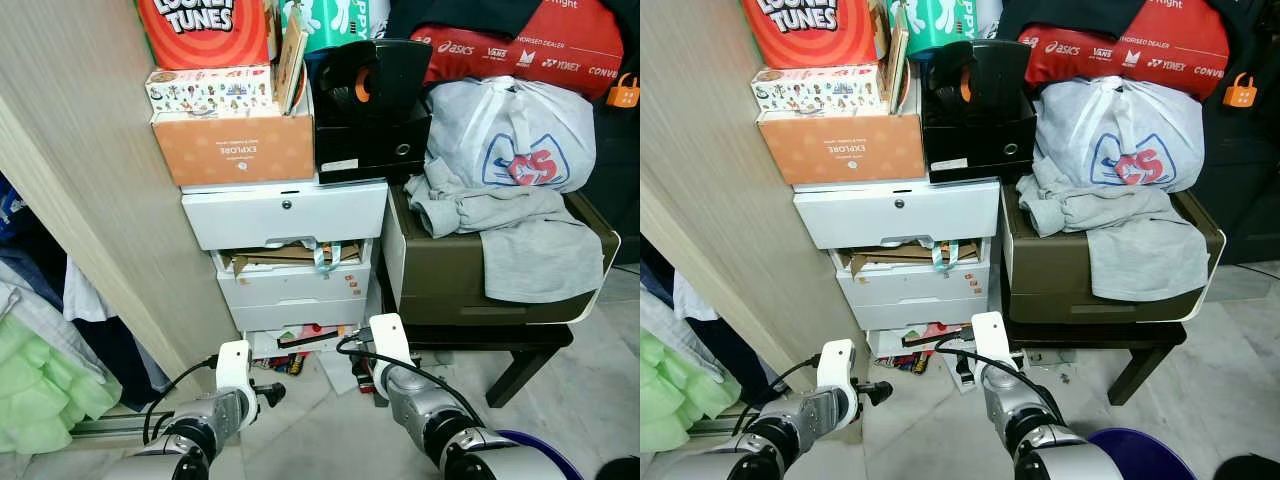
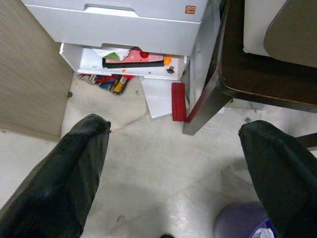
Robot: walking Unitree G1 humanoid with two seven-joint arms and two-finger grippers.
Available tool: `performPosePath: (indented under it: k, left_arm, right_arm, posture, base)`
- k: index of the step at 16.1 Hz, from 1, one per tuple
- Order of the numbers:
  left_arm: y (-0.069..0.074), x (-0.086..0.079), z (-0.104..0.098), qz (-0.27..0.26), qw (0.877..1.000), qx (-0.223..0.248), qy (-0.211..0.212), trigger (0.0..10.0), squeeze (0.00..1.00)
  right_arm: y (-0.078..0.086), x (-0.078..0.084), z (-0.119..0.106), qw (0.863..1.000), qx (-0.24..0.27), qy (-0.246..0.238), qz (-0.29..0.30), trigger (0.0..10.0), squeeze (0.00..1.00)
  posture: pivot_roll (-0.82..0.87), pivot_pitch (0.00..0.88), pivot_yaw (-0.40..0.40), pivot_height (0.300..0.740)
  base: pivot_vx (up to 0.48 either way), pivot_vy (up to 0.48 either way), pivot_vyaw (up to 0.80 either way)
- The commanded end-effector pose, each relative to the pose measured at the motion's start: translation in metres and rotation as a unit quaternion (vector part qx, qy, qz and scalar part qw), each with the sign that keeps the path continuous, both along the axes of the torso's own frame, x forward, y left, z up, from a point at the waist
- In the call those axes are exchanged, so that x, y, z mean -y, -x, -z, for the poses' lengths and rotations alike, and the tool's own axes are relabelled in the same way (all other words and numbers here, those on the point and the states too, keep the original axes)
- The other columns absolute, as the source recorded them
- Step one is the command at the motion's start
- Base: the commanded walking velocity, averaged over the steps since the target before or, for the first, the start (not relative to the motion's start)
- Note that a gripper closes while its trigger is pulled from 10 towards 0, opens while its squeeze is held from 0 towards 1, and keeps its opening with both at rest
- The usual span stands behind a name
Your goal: Clean up the room
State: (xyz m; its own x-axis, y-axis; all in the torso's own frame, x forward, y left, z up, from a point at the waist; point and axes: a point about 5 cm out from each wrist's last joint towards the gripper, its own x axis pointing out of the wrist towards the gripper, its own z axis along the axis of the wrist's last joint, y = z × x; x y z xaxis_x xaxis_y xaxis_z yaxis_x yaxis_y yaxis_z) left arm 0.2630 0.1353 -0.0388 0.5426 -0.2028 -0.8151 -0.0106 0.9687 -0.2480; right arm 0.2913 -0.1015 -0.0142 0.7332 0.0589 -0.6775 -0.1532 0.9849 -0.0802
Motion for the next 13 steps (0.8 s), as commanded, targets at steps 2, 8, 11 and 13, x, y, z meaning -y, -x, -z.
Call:
performPosePath:
  k: [2,8,11,13]
  left_arm:
    - [-0.002,-0.001,-0.002,-0.007,1.0,0.004,0.0,10.0,0.0]
    - [-0.008,0.008,-0.006,0.021,1.0,0.022,-0.008,10.0,0.0]
    - [-0.009,0.009,-0.007,0.026,0.999,0.024,-0.008,10.0,0.0]
    - [-0.009,0.009,-0.007,0.027,0.999,0.024,-0.007,10.0,0.0]
  right_arm:
    - [-0.005,-0.002,-0.005,1.0,0.01,-0.004,0.002,10.0,0.0]
    - [-0.009,0.005,-0.008,1.0,0.014,0.007,0.018,10.0,0.0]
    - [-0.009,0.006,-0.008,1.0,0.015,0.002,0.025,10.0,0.0]
    - [-0.01,0.006,-0.009,1.0,0.016,0.004,0.023,10.0,0.0]
  posture:
    - [-0.09,0.0,0.04,0.74]
    - [-0.1,0.0,0.04,0.74]
    - [-0.1,0.0,0.041,0.74]
    - [-0.09,0.0,0.04,0.74]
  base:
    - [0.0,0.0,0.0]
    - [0.0,0.0,0.67]
    - [0.0,0.0,0.0]
    - [0.0,0.0,0.0]
